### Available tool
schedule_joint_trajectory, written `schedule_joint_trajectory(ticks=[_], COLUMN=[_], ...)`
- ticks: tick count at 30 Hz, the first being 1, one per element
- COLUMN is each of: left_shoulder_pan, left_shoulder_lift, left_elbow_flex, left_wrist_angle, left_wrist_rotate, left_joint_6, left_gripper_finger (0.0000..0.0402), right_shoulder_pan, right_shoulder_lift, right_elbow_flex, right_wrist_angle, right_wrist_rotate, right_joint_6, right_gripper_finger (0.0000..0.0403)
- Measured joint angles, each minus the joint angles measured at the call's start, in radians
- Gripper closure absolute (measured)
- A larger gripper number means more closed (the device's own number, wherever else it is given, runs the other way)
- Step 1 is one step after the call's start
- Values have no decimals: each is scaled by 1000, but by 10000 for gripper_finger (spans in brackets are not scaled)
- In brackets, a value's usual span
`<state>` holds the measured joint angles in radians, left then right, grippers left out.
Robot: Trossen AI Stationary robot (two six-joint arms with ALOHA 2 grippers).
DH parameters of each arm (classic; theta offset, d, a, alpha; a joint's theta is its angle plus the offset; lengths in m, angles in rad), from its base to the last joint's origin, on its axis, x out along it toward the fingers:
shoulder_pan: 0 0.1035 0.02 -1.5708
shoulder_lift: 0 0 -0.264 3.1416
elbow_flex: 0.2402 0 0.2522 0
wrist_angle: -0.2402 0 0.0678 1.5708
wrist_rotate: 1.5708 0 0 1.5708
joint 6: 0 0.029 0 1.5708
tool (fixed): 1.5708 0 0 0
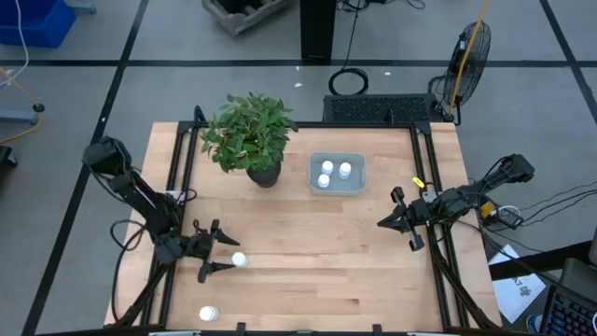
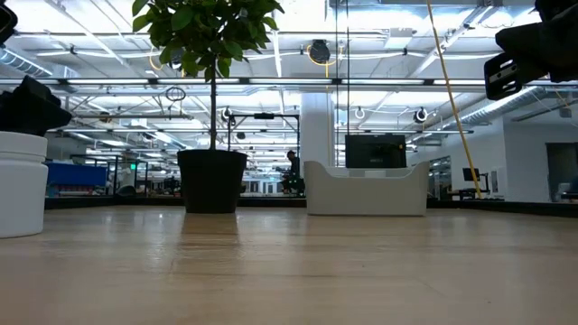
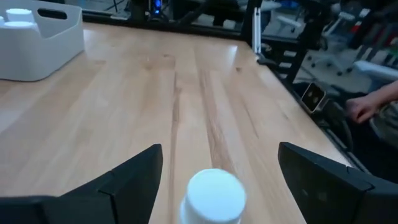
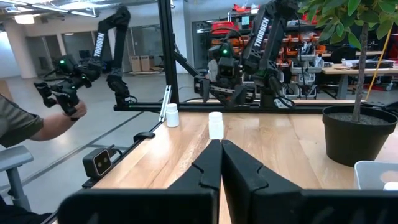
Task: Pick and place pill bottles into a basket
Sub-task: Put the white pill bottle into the gray bin
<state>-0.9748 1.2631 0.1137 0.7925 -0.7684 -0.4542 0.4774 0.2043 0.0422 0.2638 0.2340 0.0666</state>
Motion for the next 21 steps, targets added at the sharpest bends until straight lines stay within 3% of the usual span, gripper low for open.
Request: schedule_joint_trajectory(ticks=[8, 21], left_shoulder_pan=[25, 20], left_shoulder_lift=[155, 173], left_elbow_flex=[112, 105], left_wrist_angle=[-110, -193], left_wrist_rotate=[-36, -18], left_joint_6=[-51, -226], left_gripper_finger=[75, 87], right_shoulder_pan=[0, 0], right_shoulder_lift=[0, 0], right_elbow_flex=[0, 0], right_wrist_angle=[0, 0], right_wrist_rotate=[0, 0], right_joint_6=[0, 0], right_gripper_finger=[398, 399])
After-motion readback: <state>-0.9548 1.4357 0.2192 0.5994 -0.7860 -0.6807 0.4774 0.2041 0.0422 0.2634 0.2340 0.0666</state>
